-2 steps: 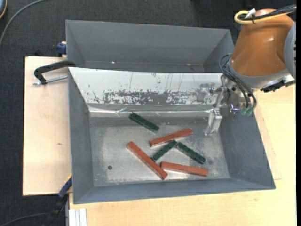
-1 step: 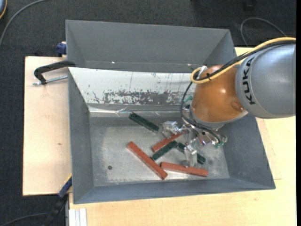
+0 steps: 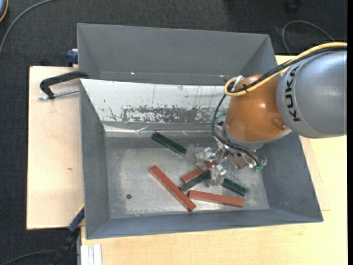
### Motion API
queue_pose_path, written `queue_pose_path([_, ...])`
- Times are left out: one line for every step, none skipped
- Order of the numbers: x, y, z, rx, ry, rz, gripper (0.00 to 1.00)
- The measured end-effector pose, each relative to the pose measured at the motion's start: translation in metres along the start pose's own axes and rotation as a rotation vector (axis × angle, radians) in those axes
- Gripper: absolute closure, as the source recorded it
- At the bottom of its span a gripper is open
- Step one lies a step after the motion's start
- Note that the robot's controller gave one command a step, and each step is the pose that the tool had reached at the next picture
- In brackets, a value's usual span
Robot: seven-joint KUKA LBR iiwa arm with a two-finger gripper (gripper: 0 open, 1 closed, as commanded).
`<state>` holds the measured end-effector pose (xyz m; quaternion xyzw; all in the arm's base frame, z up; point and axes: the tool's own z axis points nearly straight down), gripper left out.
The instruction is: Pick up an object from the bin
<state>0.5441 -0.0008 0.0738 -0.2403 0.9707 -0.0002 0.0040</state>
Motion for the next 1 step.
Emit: queue_pose_path([0.0146, 0.0010, -0.1383, 0.003, -0.005, 0.055, 1.00])
